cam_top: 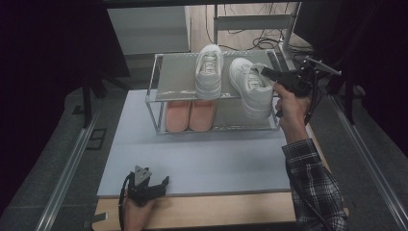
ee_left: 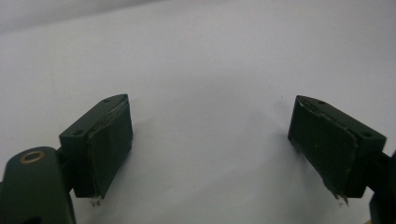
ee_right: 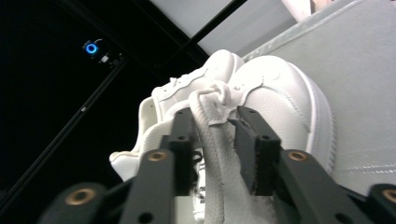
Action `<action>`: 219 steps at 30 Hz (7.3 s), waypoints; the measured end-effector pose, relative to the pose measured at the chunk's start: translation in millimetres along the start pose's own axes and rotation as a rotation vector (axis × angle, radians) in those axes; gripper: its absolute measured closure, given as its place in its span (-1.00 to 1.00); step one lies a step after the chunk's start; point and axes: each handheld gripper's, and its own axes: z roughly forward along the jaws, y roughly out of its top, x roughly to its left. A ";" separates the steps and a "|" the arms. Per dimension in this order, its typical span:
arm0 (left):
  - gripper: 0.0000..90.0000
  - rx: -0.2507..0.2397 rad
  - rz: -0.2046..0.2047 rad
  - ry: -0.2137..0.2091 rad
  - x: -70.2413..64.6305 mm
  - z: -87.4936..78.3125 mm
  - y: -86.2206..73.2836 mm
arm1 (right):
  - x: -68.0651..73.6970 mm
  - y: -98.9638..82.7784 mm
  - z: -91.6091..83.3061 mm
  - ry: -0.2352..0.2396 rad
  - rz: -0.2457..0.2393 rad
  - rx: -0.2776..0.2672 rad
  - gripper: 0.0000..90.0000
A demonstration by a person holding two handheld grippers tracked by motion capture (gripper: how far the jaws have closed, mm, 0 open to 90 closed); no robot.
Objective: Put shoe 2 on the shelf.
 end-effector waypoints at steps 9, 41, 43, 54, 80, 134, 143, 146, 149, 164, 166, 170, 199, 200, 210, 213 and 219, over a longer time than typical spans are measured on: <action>-0.69 0.000 0.000 0.000 0.0 0.0 0.0 | 0.6 1.6 -3.8 0.023 -0.035 -0.001 0.26; -0.69 0.002 0.000 0.000 0.0 -0.2 -0.1 | -39.6 -20.7 -12.2 -0.091 -0.073 0.082 0.98; -0.69 0.002 0.001 0.000 0.0 -0.2 -0.1 | -37.4 -21.5 -11.4 -0.100 -0.074 0.075 0.99; -0.69 0.002 0.000 0.000 0.0 -0.2 -0.1 | -24.1 -27.0 1.6 -0.126 -0.107 0.087 0.98; -0.69 0.000 0.001 0.000 0.1 0.0 -0.1 | -11.2 -34.3 6.3 -0.074 -0.135 0.103 0.98; -0.69 0.003 0.001 0.001 -0.1 -0.3 -0.1 | 6.2 -78.7 16.2 -0.026 -0.246 0.175 0.99; -0.69 0.003 0.001 0.001 -0.1 -0.3 0.0 | 7.3 -73.6 21.3 -0.067 -0.258 0.160 0.99; -0.69 0.003 0.001 0.001 -0.1 -0.3 -0.1 | 6.1 -72.5 22.6 -0.081 -0.258 0.146 0.99; -0.69 0.003 0.001 0.001 -0.1 -0.3 -0.1 | 5.4 -72.4 22.9 -0.076 -0.254 0.147 0.99; -0.69 0.003 0.001 0.001 -0.1 -0.3 -0.1 | 1.4 -67.0 23.7 -0.109 -0.259 0.128 0.99; -0.69 0.003 0.001 0.001 -0.1 -0.4 -0.1 | 0.8 -66.4 24.6 -0.109 -0.244 0.126 0.99; -0.69 0.003 0.001 0.001 -0.1 -0.3 -0.1 | 7.2 -71.2 32.4 -0.094 -0.254 0.139 0.99; -0.69 0.001 -0.002 0.001 -0.2 -0.2 -0.1 | 10.3 -73.4 26.6 -0.033 -0.256 0.165 0.87; -0.69 0.001 -0.002 0.001 -0.2 -0.2 -0.1 | 10.3 -73.2 25.9 -0.033 -0.258 0.165 0.87; -0.69 0.003 0.001 0.001 -0.1 -0.4 -0.1 | 9.8 -74.8 18.1 -0.034 -0.277 0.177 0.74; -0.69 0.003 0.001 0.001 -0.2 -0.4 -0.1 | 8.9 -75.8 15.4 -0.037 -0.284 0.182 0.69; -0.69 0.003 0.001 0.001 -0.2 -0.4 -0.1 | 6.6 -78.3 10.1 -0.034 -0.303 0.191 0.59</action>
